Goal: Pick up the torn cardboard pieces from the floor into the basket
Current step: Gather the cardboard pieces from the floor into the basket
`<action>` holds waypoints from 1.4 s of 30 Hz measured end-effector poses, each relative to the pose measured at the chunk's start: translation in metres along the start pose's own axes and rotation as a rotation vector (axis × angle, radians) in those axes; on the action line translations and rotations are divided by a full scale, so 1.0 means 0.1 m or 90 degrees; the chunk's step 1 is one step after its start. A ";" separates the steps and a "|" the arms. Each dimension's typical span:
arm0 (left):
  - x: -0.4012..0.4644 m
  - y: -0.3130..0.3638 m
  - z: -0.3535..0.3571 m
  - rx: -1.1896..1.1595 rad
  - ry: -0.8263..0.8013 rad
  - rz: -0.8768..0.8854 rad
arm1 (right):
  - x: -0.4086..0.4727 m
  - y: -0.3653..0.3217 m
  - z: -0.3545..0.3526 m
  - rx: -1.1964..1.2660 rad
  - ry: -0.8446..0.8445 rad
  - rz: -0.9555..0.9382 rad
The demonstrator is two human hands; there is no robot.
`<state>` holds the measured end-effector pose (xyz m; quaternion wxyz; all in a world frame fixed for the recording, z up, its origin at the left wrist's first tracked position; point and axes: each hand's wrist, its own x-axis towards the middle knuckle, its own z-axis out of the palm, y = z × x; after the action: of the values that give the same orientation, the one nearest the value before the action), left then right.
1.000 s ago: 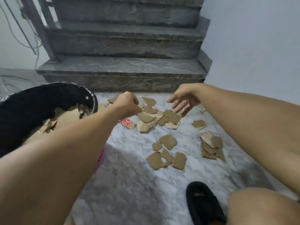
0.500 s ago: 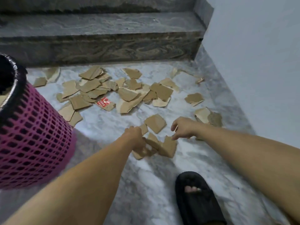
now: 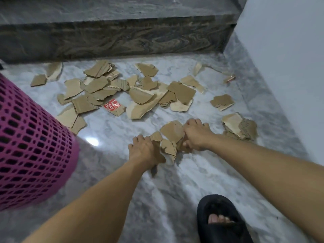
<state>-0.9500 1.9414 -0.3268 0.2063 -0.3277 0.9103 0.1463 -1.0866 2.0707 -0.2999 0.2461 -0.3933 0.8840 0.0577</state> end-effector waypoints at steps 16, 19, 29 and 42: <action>0.27 -0.01 -0.19 0.002 -0.028 0.045 | 0.50 -0.24 -0.08 0.167 -0.003 0.008; 0.28 0.02 -0.20 -0.020 -0.044 0.066 | 0.46 -0.08 -0.14 0.241 -0.002 0.073; 0.29 0.13 -0.14 0.038 -0.076 0.125 | -0.01 1.18 -0.20 0.436 0.164 0.393; 0.32 0.21 -0.14 0.025 -0.080 0.106 | -0.26 1.34 0.19 0.378 0.113 0.523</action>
<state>-0.9906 1.9339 -0.3268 0.2568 -0.2370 0.9223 0.1654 -1.1609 2.1855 -0.3163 0.2279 0.0702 0.9614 -0.1376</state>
